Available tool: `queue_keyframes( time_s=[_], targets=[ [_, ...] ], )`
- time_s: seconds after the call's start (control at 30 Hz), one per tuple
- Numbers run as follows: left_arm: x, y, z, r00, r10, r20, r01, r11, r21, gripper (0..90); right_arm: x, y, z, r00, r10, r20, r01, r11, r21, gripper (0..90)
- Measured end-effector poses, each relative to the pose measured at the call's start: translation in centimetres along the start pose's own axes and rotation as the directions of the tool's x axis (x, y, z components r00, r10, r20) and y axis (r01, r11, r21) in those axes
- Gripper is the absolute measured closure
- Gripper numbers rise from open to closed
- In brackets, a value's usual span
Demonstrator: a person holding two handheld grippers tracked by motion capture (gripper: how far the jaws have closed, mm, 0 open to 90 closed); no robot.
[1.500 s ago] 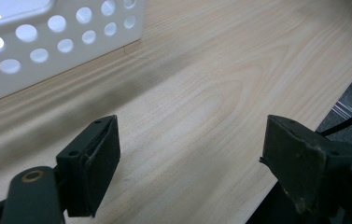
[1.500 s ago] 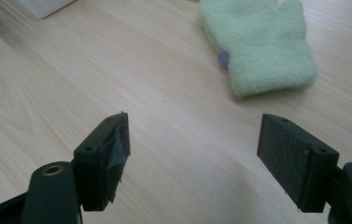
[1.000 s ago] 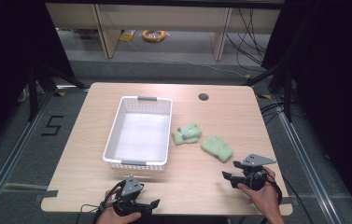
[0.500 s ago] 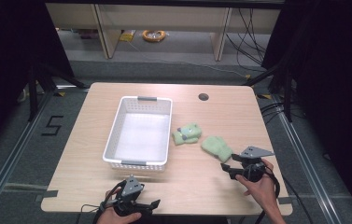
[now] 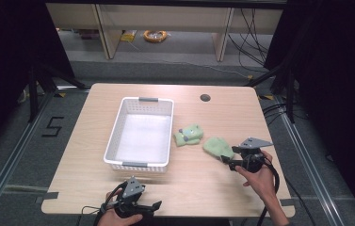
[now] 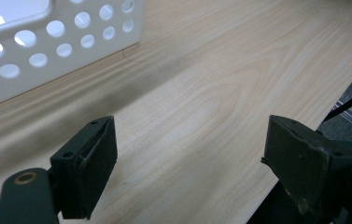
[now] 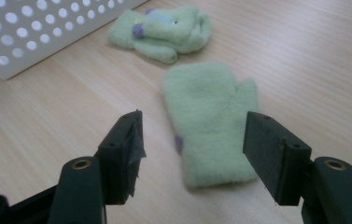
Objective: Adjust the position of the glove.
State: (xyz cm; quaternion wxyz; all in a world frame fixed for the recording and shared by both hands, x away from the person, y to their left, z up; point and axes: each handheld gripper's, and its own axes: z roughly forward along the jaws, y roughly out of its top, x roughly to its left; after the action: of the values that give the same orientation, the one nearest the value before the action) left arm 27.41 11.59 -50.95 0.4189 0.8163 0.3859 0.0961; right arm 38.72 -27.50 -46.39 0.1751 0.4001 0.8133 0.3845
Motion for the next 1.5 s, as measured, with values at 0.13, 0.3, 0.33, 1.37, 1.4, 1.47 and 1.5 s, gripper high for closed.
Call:
queue_keyframes(
  time_s=[0.13, 0.3, 0.33, 1.37, 1.4, 1.47, 1.5],
  targets=[
    [0.1, 0.0, -0.1, 1.0, -0.001, 0.002, 0.001, 1.0, 0.005, 15.8, -0.5, 0.9, 0.8, 0.9999, 0.01, -0.005, -0.01, 1.0, 0.014, 41.7],
    [0.1, 0.1, -0.2, 1.0, -0.008, 0.003, 0.008, 1.0, 0.0, 15.7, -0.6, 1.6, 1.7, 0.9999, -0.011, -0.006, 0.011, 1.0, 0.021, 44.3],
    [0.0, 0.1, -0.1, 0.9999, -0.012, 0.005, 0.012, 0.9999, -0.006, 15.7, -0.5, 1.9, 1.9, 1.0, 0.006, -0.005, -0.006, 0.999, 0.036, 47.0],
    [0.0, -0.1, -0.1, 0.9999, -0.014, 0.005, 0.014, 0.9999, -0.001, 15.7, -1.5, 2.3, 7.4, 0.9989, 0.008, 0.046, -0.016, 0.981, 0.194, 81.1],
    [0.0, -0.1, -0.1, 0.9999, -0.015, 0.003, 0.015, 0.9999, -0.003, 15.7, -1.6, 2.3, 7.3, 0.9994, -0.016, 0.03, 0.009, 0.978, 0.208, 84.7],
    [0.0, -0.1, -0.1, 0.9999, -0.016, 0.002, 0.016, 0.9999, -0.002, 15.7, -1.7, 2.3, 7.3, 0.9995, -0.025, 0.018, 0.021, 0.979, 0.202, 86.2],
    [0.0, -0.1, -0.1, 0.9999, -0.016, 0.002, 0.016, 0.9999, -0.002, 15.7, -1.7, 2.3, 7.3, 0.9995, -0.025, 0.018, 0.021, 0.979, 0.202, 86.2]
  ],
)
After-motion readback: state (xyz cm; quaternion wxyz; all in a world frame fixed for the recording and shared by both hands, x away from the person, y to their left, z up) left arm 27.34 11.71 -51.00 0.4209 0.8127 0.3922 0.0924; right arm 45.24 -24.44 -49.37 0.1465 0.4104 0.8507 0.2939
